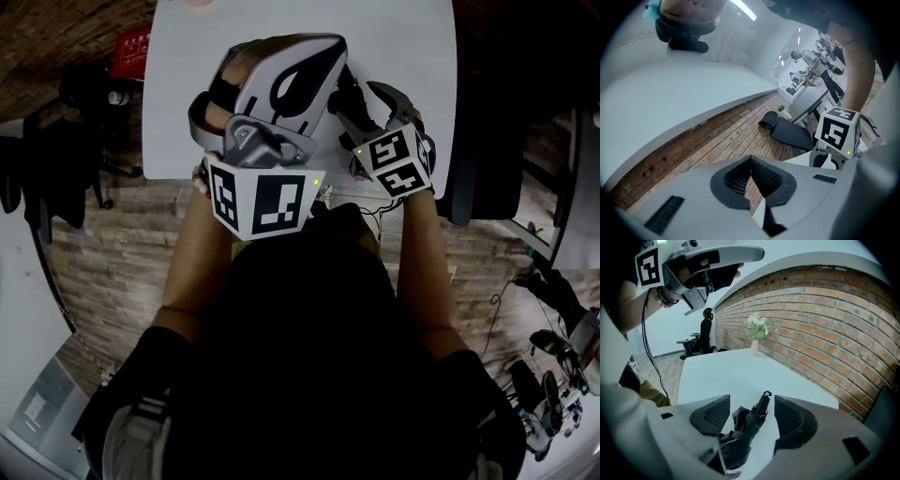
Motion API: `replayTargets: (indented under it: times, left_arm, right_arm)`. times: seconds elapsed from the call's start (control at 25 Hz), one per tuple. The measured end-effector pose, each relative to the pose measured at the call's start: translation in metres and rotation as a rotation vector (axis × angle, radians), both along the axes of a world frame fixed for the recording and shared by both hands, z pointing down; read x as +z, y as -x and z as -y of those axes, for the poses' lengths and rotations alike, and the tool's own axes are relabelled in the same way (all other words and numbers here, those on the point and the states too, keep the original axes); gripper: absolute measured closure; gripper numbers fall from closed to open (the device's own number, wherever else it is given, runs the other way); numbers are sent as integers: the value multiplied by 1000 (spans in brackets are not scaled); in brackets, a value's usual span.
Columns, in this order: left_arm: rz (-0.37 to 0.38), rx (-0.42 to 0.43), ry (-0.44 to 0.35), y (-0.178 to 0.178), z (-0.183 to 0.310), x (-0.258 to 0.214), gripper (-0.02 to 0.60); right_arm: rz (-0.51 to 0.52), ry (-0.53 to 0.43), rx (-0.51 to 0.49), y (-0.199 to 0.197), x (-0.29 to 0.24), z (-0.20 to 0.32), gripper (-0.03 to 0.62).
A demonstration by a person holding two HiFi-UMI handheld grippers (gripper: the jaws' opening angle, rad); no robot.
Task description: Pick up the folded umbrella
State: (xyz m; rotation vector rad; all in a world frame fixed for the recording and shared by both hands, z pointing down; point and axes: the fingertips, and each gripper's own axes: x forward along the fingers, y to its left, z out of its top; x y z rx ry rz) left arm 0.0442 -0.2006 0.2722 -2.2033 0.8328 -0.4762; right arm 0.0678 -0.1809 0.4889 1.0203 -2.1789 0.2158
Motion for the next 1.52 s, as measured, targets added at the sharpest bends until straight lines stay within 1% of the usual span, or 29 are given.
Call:
replayTargets:
  times: [0.12, 0.4, 0.56, 0.8, 1.08, 1.52]
  left_arm:
    - [-2, -2, 6, 0, 1, 1, 569]
    - [1, -3, 14, 4, 6, 5, 569]
    - [4, 2, 16, 4, 7, 6, 569]
    - [10, 15, 21, 6, 9, 7, 569]
    - [15, 25, 30, 8, 11, 12, 569]
    - [22, 18, 43, 17, 18, 17, 569]
  right_arm:
    - [8, 44, 19, 0, 13, -1, 296]
    - [-19, 179, 67, -7, 45, -5, 273]
    - [-41, 225, 103, -15, 59, -6, 273]
    - [-62, 308, 109, -15, 78, -11, 272]
    - [-90, 367, 120, -14, 96, -13, 269]
    - [-121, 440, 98, -9, 119, -14, 269]
